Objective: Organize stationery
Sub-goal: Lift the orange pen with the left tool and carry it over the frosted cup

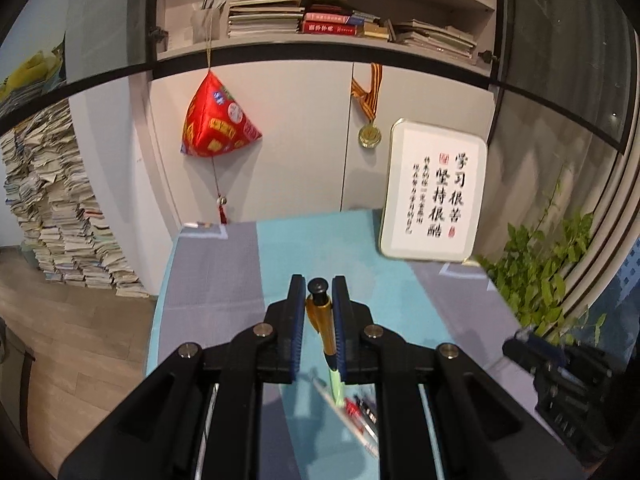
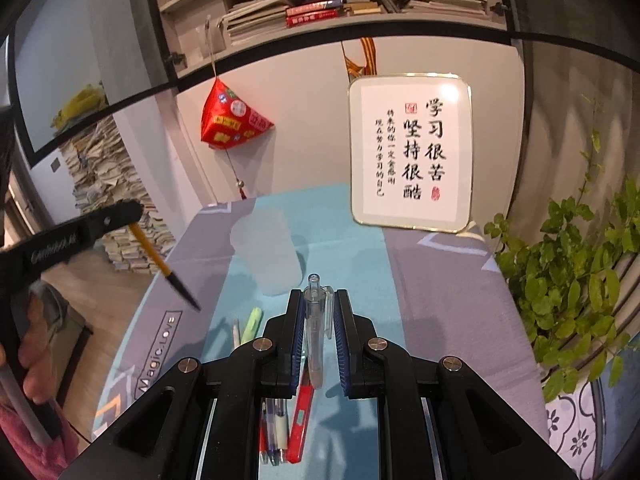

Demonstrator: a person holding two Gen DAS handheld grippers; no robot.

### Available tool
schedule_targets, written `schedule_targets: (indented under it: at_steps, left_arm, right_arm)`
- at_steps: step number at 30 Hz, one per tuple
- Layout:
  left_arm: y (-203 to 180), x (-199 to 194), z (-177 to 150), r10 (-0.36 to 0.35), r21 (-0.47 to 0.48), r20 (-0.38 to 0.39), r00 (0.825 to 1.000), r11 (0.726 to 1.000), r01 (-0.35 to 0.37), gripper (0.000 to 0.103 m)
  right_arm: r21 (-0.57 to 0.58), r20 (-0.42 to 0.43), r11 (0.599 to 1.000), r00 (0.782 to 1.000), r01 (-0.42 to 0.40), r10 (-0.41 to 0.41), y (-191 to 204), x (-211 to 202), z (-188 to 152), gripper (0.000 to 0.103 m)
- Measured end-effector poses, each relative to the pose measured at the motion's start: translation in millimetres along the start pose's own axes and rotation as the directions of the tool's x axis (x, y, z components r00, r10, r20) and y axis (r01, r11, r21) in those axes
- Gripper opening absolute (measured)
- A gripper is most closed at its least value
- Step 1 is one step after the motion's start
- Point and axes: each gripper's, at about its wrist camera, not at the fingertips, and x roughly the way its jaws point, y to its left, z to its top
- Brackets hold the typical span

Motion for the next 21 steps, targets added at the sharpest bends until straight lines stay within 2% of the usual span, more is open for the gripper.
schedule_targets:
  at_steps: [3, 10, 21]
  left_arm:
    - [-6, 4, 17, 0.020, 0.025, 0.036, 0.999, 0.999, -0.021, 0.012]
    - [-9, 36, 45, 0.043, 0.038, 0.061, 0.997, 0.998, -0.046, 0.012]
    - [0, 96, 43, 0.056, 0.018, -0.039, 0.998, 0.998, -0.056, 0.012]
  right_arm:
    - [0.001, 0.005, 1.000, 1.000, 0.003, -0.003, -1, -1, 2, 0.015]
    - [0.008, 0.005, 1.000, 1.000, 0.021, -0.021, -6, 0, 5, 0.015]
    - [0.032, 0.005, 0.998, 0.999, 0.049, -0.050, -17, 2, 8, 0.015]
